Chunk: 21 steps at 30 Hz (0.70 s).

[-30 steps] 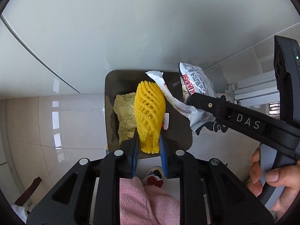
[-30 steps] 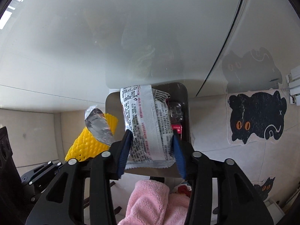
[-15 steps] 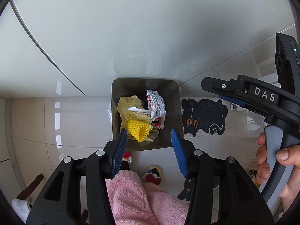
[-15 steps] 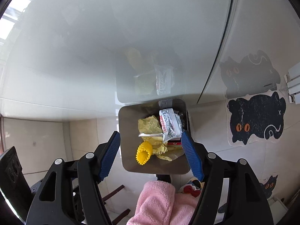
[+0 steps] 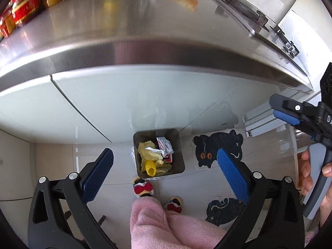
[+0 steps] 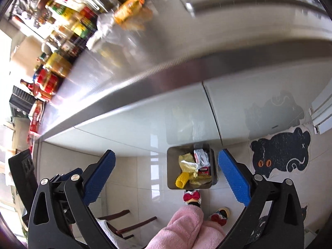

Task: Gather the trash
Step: 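Raise both open grippers back to the counter trash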

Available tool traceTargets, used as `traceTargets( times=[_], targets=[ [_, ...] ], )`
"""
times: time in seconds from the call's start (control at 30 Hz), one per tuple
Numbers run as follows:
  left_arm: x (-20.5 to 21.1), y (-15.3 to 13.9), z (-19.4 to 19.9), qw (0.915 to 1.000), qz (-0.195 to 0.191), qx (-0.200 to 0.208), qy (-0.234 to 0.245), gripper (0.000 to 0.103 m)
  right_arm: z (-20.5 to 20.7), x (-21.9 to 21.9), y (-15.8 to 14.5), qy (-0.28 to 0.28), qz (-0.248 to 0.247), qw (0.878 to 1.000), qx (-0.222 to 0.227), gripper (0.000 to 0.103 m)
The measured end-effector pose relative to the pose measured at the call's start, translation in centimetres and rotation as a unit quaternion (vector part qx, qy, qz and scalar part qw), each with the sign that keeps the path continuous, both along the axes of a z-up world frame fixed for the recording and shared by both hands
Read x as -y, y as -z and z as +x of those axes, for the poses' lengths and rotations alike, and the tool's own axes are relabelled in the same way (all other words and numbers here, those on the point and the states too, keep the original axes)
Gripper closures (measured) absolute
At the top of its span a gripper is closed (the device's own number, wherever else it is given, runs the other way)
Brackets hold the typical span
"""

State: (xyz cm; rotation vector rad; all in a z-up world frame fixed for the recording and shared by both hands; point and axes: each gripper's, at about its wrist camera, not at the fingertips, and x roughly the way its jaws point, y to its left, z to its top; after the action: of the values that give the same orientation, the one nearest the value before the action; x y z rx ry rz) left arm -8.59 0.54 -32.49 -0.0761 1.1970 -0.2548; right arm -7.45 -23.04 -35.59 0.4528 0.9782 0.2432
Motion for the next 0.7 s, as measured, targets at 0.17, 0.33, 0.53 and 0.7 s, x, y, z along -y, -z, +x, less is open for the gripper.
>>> traceTargets(
  times=[0.17, 0.33, 0.53, 0.7],
  targets=[
    [-0.7, -6.6, 2.3, 0.9964, -0.034, 0.073, 0.026, 0.008, 1.8, 0.7, -5.4, 0.007, -0.021, 0.998, 0.058, 0.003],
    [-1.2, -10.2, 6.4, 0.9914, -0.029, 0.124, 0.030, 0.008, 5.2, 0.6, -8.4, 0.023, -0.040, 0.994, 0.095, 0.004],
    [-2.0, -11.3, 13.1, 0.9914, -0.003, 0.127, 0.032, 0.008, 10.2, -0.6, -10.3, 0.018, -0.091, 0.988, 0.126, 0.008],
    [-3.3, -11.3, 18.9, 0.9912, 0.009, 0.131, 0.020, 0.009, 14.8, -2.2, -10.7, 0.007, -0.117, 0.984, 0.132, 0.020]
  ],
)
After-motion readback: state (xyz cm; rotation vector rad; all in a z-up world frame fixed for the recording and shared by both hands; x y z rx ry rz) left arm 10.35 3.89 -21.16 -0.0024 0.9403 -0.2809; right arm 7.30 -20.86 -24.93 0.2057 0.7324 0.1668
